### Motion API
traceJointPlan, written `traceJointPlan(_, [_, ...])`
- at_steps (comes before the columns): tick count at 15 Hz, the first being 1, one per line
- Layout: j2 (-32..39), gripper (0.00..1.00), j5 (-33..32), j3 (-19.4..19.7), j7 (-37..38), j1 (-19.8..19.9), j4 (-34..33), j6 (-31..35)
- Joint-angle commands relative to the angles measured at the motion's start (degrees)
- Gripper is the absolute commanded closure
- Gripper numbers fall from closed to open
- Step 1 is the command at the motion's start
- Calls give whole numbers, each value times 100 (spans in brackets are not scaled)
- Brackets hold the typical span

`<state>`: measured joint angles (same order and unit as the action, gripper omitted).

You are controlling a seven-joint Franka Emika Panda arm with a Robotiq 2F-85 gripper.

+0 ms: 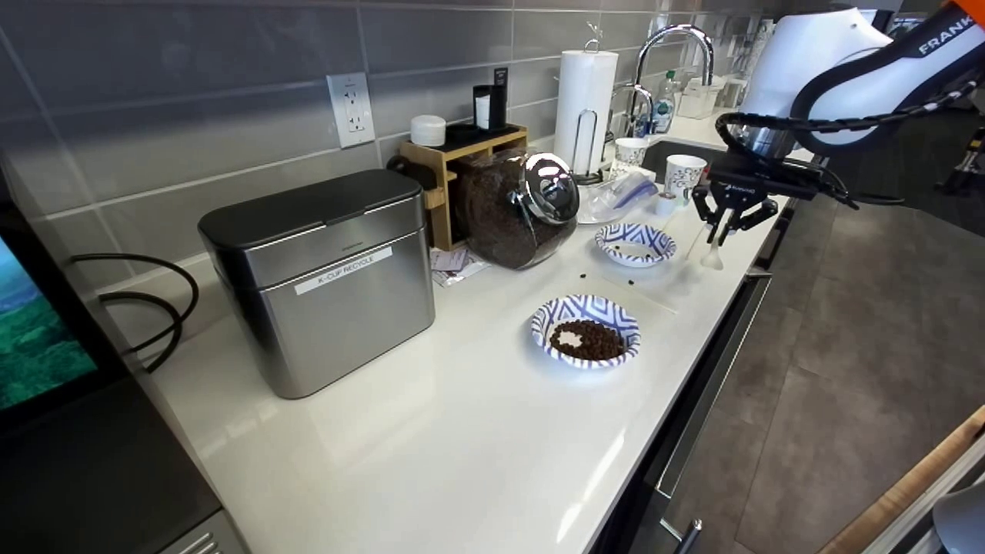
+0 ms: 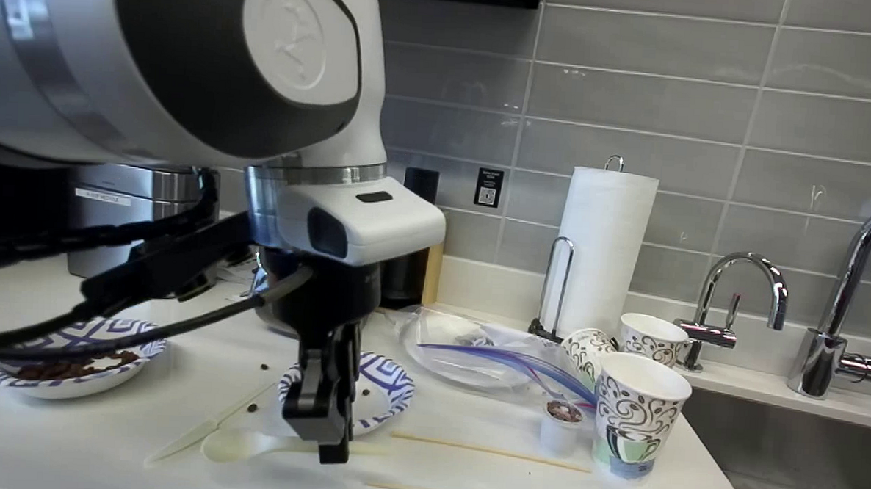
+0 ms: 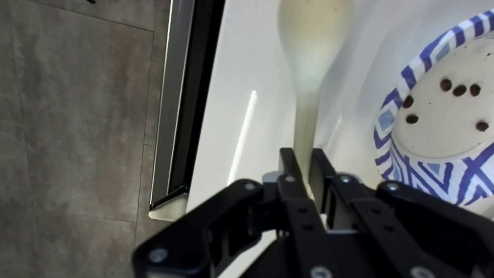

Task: Use the plastic spoon to put some of the contents of the plate on the left to the plate on the right

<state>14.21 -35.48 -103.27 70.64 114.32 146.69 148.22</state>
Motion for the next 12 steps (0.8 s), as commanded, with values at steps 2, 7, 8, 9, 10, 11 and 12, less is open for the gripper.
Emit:
traceJointPlan(2, [-268,97,157,381,138,-311,278,488])
traceJointPlan(7, [-360,97,208,782,280,-693,362,617])
traceJointPlan(8, [-371,97,211,857,302,-775,362,609])
traceJointPlan(9, [-371,97,217,944,325,-865,364,602])
traceJointPlan(10, [-358,97,224,1033,357,-961,368,600])
traceJointPlan(11, [-360,97,221,1123,389,-1055,367,595])
traceJointPlan(12, [-351,97,215,1214,411,-1150,365,587])
